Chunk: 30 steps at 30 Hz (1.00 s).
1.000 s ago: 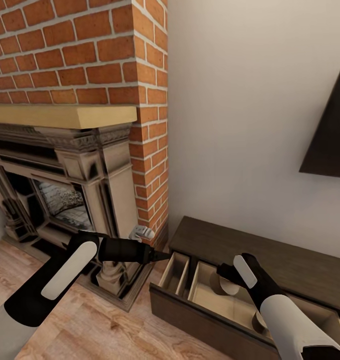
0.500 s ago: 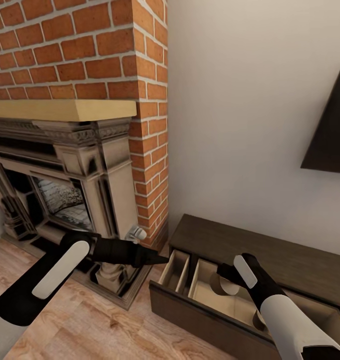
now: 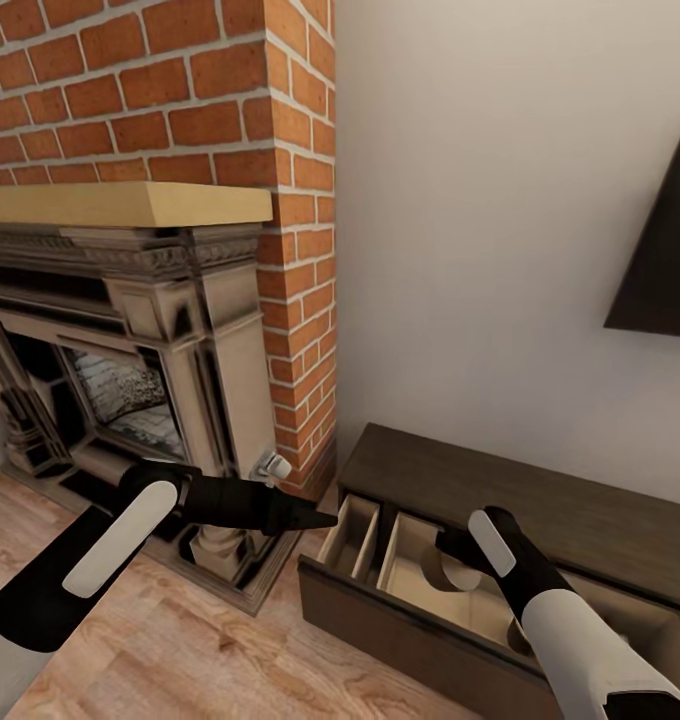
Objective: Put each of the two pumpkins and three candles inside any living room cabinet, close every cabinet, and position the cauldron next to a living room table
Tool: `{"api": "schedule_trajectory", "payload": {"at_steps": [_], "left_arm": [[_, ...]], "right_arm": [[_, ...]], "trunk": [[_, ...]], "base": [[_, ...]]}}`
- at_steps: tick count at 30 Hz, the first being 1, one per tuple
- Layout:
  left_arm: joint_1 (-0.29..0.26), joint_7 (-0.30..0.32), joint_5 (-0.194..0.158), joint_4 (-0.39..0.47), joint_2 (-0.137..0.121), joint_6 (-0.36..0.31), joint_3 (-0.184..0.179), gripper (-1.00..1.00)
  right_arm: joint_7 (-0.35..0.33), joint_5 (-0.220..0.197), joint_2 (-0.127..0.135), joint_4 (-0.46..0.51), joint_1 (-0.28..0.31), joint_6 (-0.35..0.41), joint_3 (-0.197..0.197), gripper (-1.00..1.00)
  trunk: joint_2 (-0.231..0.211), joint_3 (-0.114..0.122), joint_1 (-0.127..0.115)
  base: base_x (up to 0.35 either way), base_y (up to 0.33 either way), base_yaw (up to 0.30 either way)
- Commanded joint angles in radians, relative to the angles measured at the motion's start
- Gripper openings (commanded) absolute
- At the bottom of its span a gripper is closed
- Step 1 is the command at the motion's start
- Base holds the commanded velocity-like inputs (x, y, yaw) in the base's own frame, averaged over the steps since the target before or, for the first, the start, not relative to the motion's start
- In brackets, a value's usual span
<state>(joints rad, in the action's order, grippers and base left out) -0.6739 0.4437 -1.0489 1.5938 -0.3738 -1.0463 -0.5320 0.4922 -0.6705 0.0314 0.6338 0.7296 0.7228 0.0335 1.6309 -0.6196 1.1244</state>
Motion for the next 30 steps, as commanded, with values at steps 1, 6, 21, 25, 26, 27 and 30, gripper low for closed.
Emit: {"api": "schedule_trajectory", "payload": {"at_steps": [1,6,21,25,26,27,30], "left_arm": [[-0.001,0.008,0.006,0.0,-0.001,-0.001,-0.001,1.0],[-0.001,0.021,0.006,0.0,-0.001,-0.001,-0.001,1.0],[-0.002,0.028,0.006,0.0,-0.001,-0.001,0.0,1.0],[-0.002,0.029,0.006,0.0,-0.001,-0.001,0.0,1.0],[-0.002,0.029,0.006,0.0,-0.001,-0.001,0.0,1.0],[-0.002,0.029,0.006,0.0,-0.001,-0.001,0.0,1.0],[-0.001,0.029,0.006,0.0,-0.001,-0.001,0.0,1.0]], "right_arm": [[0.01,-0.011,0.001,0.001,0.001,0.001,0.003,-1.0],[0.012,-0.011,0.001,0.001,0.001,0.001,0.002,-1.0],[0.013,-0.009,0.009,-0.037,0.001,-0.04,-0.019,-1.0],[0.013,-0.009,0.011,-0.039,0.001,-0.043,-0.022,-1.0],[0.014,-0.009,0.011,-0.039,0.002,-0.043,-0.022,-1.0],[0.014,-0.009,0.011,-0.04,0.001,-0.043,-0.022,-1.0],[0.013,-0.009,0.011,-0.04,0.002,-0.043,-0.023,-1.0]], "trunk": [[0.008,-0.004,0.004],[0.043,-0.02,0.023],[0.148,-0.067,0.081],[0.155,-0.07,0.084],[0.155,-0.07,0.084],[0.155,-0.07,0.084],[0.155,-0.07,0.084]], "base": [[0.0,0.0,0.0],[0.0,0.0,0.0],[0.0,0.0,0.0],[0.0,0.0,0.0],[0.0,0.0,0.0],[0.0,0.0,0.0],[0.003,0.0,0.0]]}}
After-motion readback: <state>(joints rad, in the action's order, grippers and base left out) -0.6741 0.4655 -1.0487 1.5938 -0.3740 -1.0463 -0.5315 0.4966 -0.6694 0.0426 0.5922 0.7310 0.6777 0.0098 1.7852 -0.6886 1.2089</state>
